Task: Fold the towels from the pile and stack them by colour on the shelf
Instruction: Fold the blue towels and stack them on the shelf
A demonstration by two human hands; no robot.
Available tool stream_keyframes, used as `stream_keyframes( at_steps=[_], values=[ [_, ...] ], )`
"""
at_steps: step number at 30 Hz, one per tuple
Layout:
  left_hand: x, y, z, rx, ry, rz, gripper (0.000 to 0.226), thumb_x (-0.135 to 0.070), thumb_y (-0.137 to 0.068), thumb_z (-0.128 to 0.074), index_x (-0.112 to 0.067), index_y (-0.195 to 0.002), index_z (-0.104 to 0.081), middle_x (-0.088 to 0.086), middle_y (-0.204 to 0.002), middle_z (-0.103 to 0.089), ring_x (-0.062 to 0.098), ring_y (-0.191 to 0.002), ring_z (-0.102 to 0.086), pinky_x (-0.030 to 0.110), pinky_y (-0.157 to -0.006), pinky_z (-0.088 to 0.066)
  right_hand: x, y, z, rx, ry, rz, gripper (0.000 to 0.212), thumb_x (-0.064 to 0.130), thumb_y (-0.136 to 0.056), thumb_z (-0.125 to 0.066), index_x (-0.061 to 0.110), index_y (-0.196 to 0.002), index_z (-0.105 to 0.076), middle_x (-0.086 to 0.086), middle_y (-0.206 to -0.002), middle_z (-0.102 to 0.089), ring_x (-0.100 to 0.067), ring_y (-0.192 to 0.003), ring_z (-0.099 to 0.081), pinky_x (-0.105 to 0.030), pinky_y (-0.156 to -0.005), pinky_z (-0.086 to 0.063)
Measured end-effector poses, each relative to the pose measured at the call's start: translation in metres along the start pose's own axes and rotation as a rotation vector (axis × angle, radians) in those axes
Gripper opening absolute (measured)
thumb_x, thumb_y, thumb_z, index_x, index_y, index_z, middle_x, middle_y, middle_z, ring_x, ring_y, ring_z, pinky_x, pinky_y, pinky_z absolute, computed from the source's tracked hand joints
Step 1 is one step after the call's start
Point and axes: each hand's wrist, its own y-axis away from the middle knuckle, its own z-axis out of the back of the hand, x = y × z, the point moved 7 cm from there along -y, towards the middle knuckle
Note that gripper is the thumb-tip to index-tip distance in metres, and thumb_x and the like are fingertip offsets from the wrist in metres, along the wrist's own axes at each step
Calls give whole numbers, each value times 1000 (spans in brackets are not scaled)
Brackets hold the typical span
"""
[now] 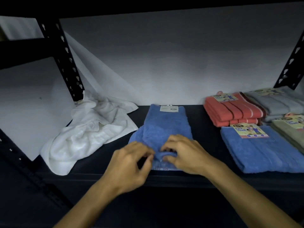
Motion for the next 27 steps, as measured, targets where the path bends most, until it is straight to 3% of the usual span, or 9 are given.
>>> stream_keyframes(
  at_steps=[2, 6, 9, 11, 14, 17, 21, 24, 27],
  values=[
    [-2, 13, -10, 54, -59, -96, 17, -29, -91, -60, -21, -103, -71, -14, -102, -67, 7, -93, -64, 34, -66, -55, -6, -3, 5, -100, -154, -53, 5, 31, -90, -66, 30, -90, -71, 18, -87, -56, 0, -81, -52, -21, -69, -41],
    [-3, 21, -23, 121, -187, -224, 27, -34, -95, -59, -18, -111, -73, -9, -112, -68, 7, -103, -63, 27, -76, -56, -28, 0, 41, -406, -492, -232, 8, 16, -90, -66, 23, -86, -64, 9, -83, -66, -4, -76, -61, -14, -68, -44],
    [-3, 22, -19, 120, -264, -249, 27, -34, -94, -57, -16, -102, -76, -8, -101, -71, 11, -94, -65, 30, -74, -57, -49, 13, 69, -631, -552, -344, 13, 13, -90, -64, 25, -86, -58, 1, -83, -68, -17, -74, -64, -33, -71, -53],
    [-2, 23, -14, 122, -315, -244, 28, -35, -94, -56, -16, -97, -76, -8, -95, -72, 12, -89, -66, 31, -71, -57, -60, 28, 84, -727, -466, -433, 8, 11, -91, -62, 19, -92, -58, -3, -83, -66, -17, -69, -60, -33, -69, -50],
    [1, 25, -11, 118, -343, -224, 30, -36, -94, -54, -16, -95, -77, -9, -92, -72, 11, -86, -66, 30, -63, -57, -67, 52, 85, -684, -203, -571, 21, 11, -93, -58, 7, -113, -56, -13, -92, -64, -27, -78, -57, -28, -68, -38],
    [1, 25, -10, 110, -335, -192, 31, -36, -93, -54, -17, -94, -77, -10, -90, -71, 9, -84, -65, 28, -55, -54, -64, 59, 62, -422, 175, -680, 39, 17, -93, -55, 7, -130, -46, -20, -116, -58, -37, -102, -55, -34, -67, -35],
    [2, 23, -10, 121, -311, -160, 30, -39, -91, -54, -19, -93, -77, -11, -88, -69, 7, -83, -64, 27, -52, -53, -31, 39, 45, -378, 416, -253, 52, 9, -70, -76, 8, -120, -59, -15, -118, -54, -35, -108, -52, -36, -60, -48],
    [6, 20, -9, 137, -280, -122, 31, -44, -92, -53, -23, -88, -75, -14, -86, -68, 4, -84, -63, 27, -53, -52, -7, 23, 25, -282, 444, 118, 47, 18, -67, -82, 14, -111, -66, -7, -114, -59, -27, -107, -54, -37, -78, -54],
    [7, 16, -10, 153, -293, -102, 35, -49, -94, -48, -25, -80, -71, -14, -78, -64, 4, -80, -60, 30, -49, -50, -4, 9, 10, -187, 442, 234, 36, 26, -66, -85, 21, -99, -71, 4, -95, -63, -18, -89, -60, -30, -81, -50]
  ],
)
